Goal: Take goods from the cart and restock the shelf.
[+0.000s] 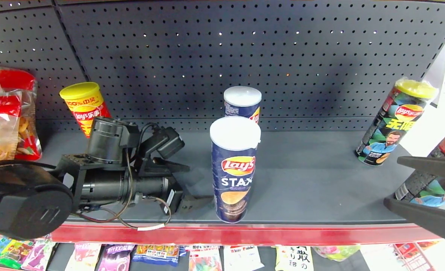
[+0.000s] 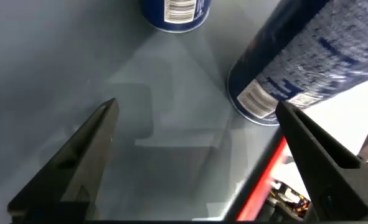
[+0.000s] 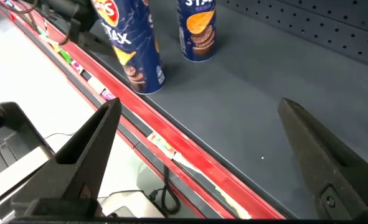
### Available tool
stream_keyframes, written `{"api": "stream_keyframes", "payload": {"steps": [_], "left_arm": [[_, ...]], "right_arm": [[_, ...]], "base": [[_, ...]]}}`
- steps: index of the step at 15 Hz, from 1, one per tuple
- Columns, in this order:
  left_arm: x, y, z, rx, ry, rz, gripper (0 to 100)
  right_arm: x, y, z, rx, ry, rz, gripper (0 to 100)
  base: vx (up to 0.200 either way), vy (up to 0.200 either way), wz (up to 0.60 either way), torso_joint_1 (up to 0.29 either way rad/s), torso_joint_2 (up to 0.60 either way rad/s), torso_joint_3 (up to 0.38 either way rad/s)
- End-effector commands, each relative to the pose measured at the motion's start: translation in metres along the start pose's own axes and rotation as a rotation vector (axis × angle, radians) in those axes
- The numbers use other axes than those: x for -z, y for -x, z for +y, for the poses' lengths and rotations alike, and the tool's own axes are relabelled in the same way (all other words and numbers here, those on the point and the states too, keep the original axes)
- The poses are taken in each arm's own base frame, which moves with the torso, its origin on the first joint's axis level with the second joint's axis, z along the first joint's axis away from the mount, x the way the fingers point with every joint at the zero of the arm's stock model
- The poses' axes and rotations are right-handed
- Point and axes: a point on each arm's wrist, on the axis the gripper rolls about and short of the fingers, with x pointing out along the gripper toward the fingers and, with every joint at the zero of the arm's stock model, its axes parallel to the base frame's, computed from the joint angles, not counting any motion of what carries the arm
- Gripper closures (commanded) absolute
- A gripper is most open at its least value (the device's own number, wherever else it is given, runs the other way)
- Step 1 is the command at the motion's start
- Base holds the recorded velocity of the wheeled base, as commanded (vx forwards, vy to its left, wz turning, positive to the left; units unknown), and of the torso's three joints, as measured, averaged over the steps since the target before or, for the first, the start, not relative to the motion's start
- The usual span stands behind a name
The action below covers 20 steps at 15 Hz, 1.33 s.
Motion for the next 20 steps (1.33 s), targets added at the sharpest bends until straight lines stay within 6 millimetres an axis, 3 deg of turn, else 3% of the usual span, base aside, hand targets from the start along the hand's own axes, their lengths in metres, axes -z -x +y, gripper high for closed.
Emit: {"api": "stream_keyframes", "payload": {"steps": [1,12,18,20], "left_arm": [[0.002,-0.008,0.002,0.003,0.0,0.004,0],[-0.002,-0.02,0.001,0.019,-0.012,-0.002,0],[-0.002,-0.02,0.001,0.016,-0.012,-0.001,0],[0.0,-0.011,-0.001,-0.002,-0.009,-0.001,0]], "right_arm": [[0.0,0.0,0.0,-0.001,0.0,0.001,0],[0.001,-0.001,0.0,0.004,-0.017,0.003,0],[0.001,-0.001,0.0,0.004,-0.017,0.005,0],[0.005,-0.001,0.0,0.003,-0.02,0.015,0]], "base": [[0.0,0.0,0.0,0.0,0.0,0.0],[0.0,0.0,0.0,0.0,0.0,0.0],[0.0,0.0,0.0,0.0,0.0,0.0],[0.0,0.0,0.0,0.0,0.0,0.0]]}}
